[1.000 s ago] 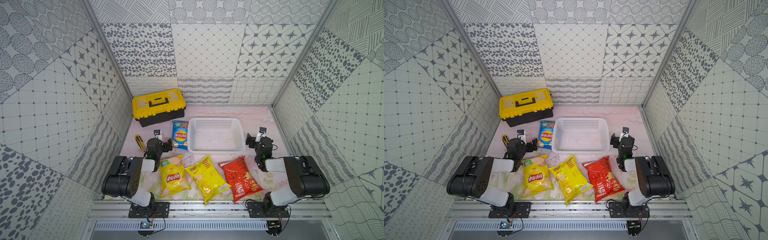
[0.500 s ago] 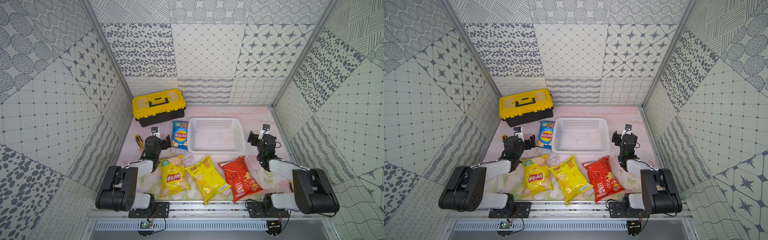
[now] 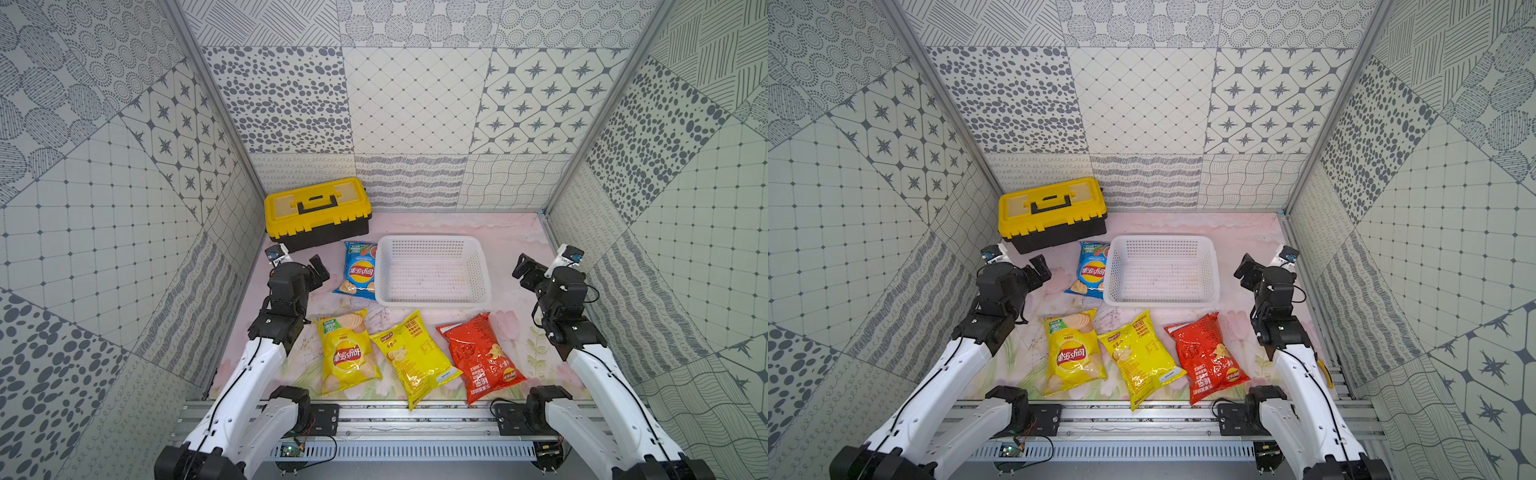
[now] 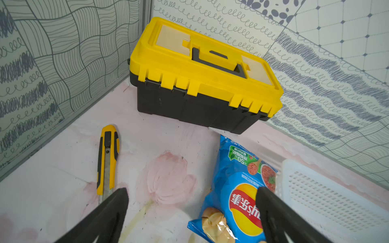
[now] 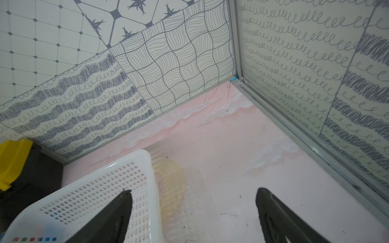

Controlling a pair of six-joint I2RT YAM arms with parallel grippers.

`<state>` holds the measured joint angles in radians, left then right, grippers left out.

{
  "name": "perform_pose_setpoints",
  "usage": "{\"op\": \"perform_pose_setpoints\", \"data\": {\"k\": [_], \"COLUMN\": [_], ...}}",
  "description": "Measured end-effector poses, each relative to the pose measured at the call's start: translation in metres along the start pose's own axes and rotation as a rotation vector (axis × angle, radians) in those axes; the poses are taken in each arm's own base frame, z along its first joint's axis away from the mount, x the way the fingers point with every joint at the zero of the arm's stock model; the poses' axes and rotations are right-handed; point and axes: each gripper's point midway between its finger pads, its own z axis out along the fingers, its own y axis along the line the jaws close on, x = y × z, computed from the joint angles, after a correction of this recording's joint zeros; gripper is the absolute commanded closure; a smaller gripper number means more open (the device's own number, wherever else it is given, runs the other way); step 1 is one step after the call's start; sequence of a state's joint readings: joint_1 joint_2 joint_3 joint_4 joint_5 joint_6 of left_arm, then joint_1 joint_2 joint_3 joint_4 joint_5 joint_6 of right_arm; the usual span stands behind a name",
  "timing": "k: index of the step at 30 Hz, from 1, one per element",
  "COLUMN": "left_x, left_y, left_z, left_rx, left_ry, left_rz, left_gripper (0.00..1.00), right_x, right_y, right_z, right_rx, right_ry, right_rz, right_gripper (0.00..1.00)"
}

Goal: Put the potato chips into the basket
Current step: Pick up the potato chip from the center of the board.

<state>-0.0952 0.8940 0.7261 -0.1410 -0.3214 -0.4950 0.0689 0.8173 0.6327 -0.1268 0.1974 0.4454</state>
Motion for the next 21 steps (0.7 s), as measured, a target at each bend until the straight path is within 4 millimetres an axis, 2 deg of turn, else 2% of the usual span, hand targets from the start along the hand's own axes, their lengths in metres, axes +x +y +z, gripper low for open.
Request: {"op": "perform_pose_setpoints", "data": {"k": [3,6,9,13,16,18,21], "left_x": [-0.004,-0.004,0.008,0.043,0.077,0.104,0.135], "left_y": [-0.012,-0.025,-0.038,-0.054,-0.066,-0.072,-0.078], "left_z": [-0.013,-0.023,-0.031,-0.046,-0.065,-0.081,-0.099], "left_rx": [0.038,0.077,0.114,0.167,0.217,0.25,0.283], "left_ry": [0.068,0.157,0.272,0.44,0.56,0.646,0.728], "left_rz": [-0.047,-0.084,-0.103,-0.111,-0.104,-0.097,-0.08], "left_gripper": [0.14,0.18,0.2,0.21,0.2,0.2,0.23], "right_x": [0.007,0.022,0.054,0.107,0.133,0.146,0.157], "right_y": [0.02,0.042,0.065,0.1,0.119,0.124,0.122], "right_z": [-0.006,-0.008,-0.012,-0.034,-0.054,-0.065,-0.076], "right_rx": [-0.092,-0.184,-0.261,-0.347,-0.393,-0.4,-0.382], "right_ry": [0.105,0.228,0.379,0.579,0.671,0.718,0.754], "right_rz": [0.034,0.072,0.088,0.03,-0.017,-0.041,-0.069], "right_gripper": [0.15,0.24,0.27,0.28,0.31,0.32,0.34]}}
